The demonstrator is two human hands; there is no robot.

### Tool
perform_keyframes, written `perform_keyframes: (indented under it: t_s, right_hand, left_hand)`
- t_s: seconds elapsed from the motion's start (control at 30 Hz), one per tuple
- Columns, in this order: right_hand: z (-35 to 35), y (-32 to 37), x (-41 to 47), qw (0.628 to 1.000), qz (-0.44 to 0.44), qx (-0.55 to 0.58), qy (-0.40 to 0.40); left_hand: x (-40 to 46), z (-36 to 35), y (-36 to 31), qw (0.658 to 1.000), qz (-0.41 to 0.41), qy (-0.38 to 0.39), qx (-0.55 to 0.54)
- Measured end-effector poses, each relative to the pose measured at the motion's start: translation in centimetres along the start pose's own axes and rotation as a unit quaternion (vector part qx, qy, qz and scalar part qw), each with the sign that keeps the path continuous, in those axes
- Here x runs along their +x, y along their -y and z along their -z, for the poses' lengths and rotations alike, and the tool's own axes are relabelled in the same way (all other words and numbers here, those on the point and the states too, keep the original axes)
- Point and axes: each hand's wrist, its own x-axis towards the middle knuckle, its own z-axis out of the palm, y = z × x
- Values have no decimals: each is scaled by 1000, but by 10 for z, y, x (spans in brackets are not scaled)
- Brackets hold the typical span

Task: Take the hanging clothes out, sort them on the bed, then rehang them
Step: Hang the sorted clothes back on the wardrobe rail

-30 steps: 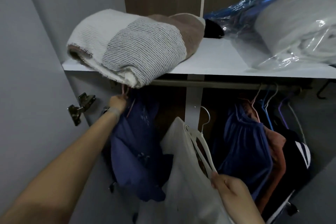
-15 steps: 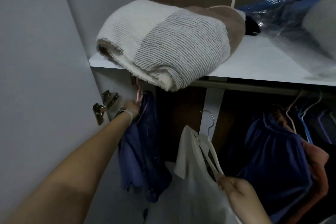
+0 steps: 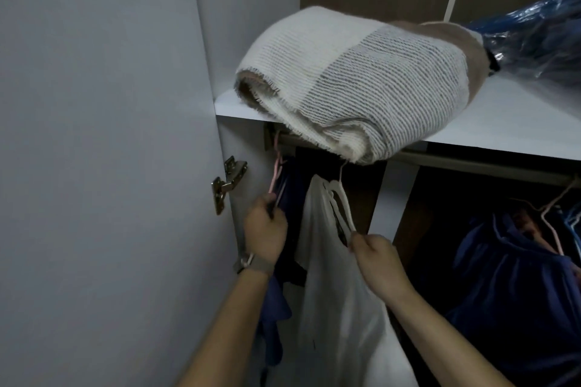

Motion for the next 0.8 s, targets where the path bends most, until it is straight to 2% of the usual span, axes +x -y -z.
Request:
perform_keyframes:
  t_s: [0.1, 0.2, 0.37, 0.5, 0.6, 0.7, 0.8]
  right_hand:
    - [-37, 15, 37, 1000, 23, -13, -6]
    - [-72, 24, 69, 999, 22, -29, -22]
    - [-108, 46, 108, 998, -10, -56, -12]
    - [-130, 42, 130, 986, -38, -134, 90]
    - [-142, 34, 140, 982, -64, -116, 134]
    - [-148, 26, 148, 987, -76, -63, 130]
    - [-139, 11, 136, 992, -30, -59, 110]
  left_hand:
    - [-63, 18, -2, 995, 16, -18, -99]
    - [-104, 28, 13, 989, 64, 34, -129]
    - [-115, 49, 40, 985, 130, -4, -116]
    - [-121, 60, 44, 982, 150, -23, -115]
    - [-124, 66, 46, 983, 146, -22, -110]
    - [-126, 65, 50, 982, 152, -23, -108]
    - [-126, 59, 51, 983, 156, 15, -98]
